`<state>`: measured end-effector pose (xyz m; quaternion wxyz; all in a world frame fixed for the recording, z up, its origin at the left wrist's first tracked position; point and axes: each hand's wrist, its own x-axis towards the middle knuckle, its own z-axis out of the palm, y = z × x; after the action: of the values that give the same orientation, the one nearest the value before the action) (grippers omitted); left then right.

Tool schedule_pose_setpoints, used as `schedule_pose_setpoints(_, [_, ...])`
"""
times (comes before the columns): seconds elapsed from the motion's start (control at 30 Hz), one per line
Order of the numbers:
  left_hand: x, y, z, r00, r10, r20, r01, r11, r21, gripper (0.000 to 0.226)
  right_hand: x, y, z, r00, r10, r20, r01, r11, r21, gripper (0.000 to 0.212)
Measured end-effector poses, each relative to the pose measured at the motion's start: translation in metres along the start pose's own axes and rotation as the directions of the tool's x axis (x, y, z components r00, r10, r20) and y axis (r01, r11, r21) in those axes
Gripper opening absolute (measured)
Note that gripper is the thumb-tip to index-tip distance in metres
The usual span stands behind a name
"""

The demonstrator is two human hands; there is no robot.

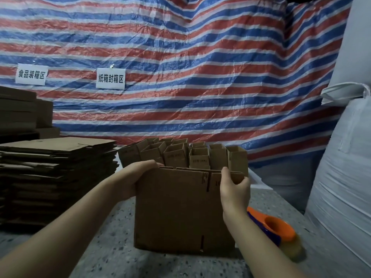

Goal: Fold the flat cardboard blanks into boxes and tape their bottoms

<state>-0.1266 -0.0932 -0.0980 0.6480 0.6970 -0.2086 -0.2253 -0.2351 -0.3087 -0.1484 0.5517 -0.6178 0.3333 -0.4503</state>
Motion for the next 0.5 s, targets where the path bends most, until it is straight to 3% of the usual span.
schedule_pose_setpoints(0.13, [-0.005, 0.005, 0.011, 0.996, -0.061, -0.063, 0.057, 0.996, -0.062, 0.024, 0.006, -0.009, -0.008, 0.979, -0.024, 0.203, 0.003, 0.994, 0.108, 0.035])
schedule_pose_setpoints(0.27, [-0.008, 0.007, 0.026, 0.995, -0.042, -0.095, 0.018, 0.969, -0.246, 0.015, 0.013, -0.020, -0.025, 0.786, -0.098, 0.611, -0.035, 0.979, 0.202, 0.047])
schedule_pose_setpoints(0.33, [-0.008, 0.002, 0.032, 0.995, 0.006, -0.099, -0.028, 0.976, -0.218, 0.021, 0.016, -0.015, -0.030, 0.741, -0.086, 0.666, -0.061, 0.979, 0.195, 0.055])
schedule_pose_setpoints(0.43, [-0.011, -0.009, 0.036, 0.998, 0.049, -0.038, -0.053, 0.991, -0.122, 0.025, 0.021, 0.002, -0.034, 0.745, -0.086, 0.661, -0.081, 0.972, 0.218, 0.054])
schedule_pose_setpoints(0.5, [-0.012, -0.017, 0.037, 0.996, 0.079, 0.030, -0.074, 0.985, -0.154, 0.034, 0.024, 0.008, -0.037, 0.735, -0.109, 0.669, -0.086, 0.964, 0.252, 0.053])
